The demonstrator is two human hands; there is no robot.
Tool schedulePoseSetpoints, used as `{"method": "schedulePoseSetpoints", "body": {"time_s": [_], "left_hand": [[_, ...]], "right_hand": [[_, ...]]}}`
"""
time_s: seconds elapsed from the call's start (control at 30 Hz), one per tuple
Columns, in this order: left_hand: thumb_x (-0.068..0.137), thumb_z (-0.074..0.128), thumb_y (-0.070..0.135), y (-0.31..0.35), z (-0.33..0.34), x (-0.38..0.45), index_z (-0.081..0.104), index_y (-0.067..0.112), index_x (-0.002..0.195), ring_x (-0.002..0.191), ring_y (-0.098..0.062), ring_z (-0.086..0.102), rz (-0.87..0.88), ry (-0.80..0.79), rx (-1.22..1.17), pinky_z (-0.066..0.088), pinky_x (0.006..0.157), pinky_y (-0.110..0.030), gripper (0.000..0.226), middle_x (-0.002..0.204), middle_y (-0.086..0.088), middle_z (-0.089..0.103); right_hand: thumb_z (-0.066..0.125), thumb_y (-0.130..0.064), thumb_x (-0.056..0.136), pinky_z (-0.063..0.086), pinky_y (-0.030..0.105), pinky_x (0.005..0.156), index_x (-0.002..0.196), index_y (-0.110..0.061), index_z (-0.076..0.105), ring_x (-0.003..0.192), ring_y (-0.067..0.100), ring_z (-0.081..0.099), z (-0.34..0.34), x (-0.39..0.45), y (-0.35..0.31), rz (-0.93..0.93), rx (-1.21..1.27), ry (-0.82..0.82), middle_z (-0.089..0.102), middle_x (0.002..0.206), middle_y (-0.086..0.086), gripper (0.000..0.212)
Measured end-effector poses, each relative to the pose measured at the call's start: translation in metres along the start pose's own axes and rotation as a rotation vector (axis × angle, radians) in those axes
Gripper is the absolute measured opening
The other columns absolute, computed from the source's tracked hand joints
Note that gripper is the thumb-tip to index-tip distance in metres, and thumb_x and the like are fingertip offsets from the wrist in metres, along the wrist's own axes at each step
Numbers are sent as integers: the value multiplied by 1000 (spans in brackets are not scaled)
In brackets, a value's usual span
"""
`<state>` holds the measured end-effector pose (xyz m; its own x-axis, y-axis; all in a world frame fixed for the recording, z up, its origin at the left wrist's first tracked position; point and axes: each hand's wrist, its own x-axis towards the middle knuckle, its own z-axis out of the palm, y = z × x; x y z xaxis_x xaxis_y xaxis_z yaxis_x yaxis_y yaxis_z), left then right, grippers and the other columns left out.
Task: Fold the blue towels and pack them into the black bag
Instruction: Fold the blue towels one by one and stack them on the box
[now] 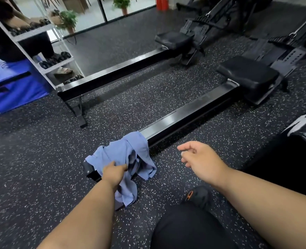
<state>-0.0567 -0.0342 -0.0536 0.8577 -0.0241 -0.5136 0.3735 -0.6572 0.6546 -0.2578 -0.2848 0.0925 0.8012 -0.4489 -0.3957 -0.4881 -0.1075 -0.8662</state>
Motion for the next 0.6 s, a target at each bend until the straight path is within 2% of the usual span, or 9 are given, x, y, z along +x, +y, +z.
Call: {"method": "schedulePoseSetpoints", "body": {"time_s": [0.07,0.1,0.17,0.23,0.27,0.37,0.43,0.5,0.6], "left_hand": [[74,69,28,1,-1,-9,57,20,79,103,-24,49,-25,-69,-57,44,96,-42,16,95,-3,58],[69,66,29,-1,0,-9,58,20,78,101,-26,49,-49,-102,-75,44,93,-42,15,92,-3,58],[59,62,32,-11,3,-4,64,14,90,98,-34,54,-139,-145,-127,45,84,-43,36,103,-13,60],[58,67,33,-37,10,20,66,10,115,112,-43,57,-232,-162,-201,46,87,-48,61,121,-20,61],[57,67,32,-44,11,25,66,9,117,110,-43,57,-251,-172,-224,45,84,-48,65,121,-20,61],[54,60,25,-31,6,4,58,16,90,83,-28,39,-256,-148,-216,34,71,-40,38,95,-11,47],[67,62,22,-11,8,-13,57,23,95,86,-24,46,-155,-135,-194,42,74,-38,29,98,-5,53],[81,68,21,6,19,-14,66,31,109,93,-22,63,15,-131,-112,54,91,-38,30,107,3,71],[90,68,13,35,47,-8,70,29,115,74,-16,62,134,-180,-104,52,74,-33,30,92,1,72]], "right_hand": [[56,-10,98,52,45,69,111,-29,70,75,20,61,1,-8,1,-4,0,6,76,97,14,27],[56,-11,98,52,43,69,111,-29,70,74,19,62,2,-13,3,-4,0,10,76,97,14,27],[56,-11,98,51,38,69,110,-30,71,74,19,63,4,-19,7,1,0,13,76,95,12,27],[56,-11,98,53,41,70,109,-31,71,74,19,64,4,-21,10,1,-11,15,76,93,10,27],[57,-12,98,55,44,72,109,-31,71,74,19,64,3,-21,12,4,-19,20,76,92,10,27],[56,-12,99,58,49,80,111,-30,71,75,17,65,-2,-20,12,10,-15,37,76,91,6,26],[56,-12,99,58,44,76,111,-32,71,77,17,66,-6,-18,10,5,-7,46,76,93,6,27],[56,-12,99,55,33,68,110,-33,71,77,15,67,-9,-16,9,-2,9,48,76,94,5,28],[56,-12,100,54,26,66,112,-32,71,76,10,67,-11,-14,13,2,23,44,75,94,4,27]]}}
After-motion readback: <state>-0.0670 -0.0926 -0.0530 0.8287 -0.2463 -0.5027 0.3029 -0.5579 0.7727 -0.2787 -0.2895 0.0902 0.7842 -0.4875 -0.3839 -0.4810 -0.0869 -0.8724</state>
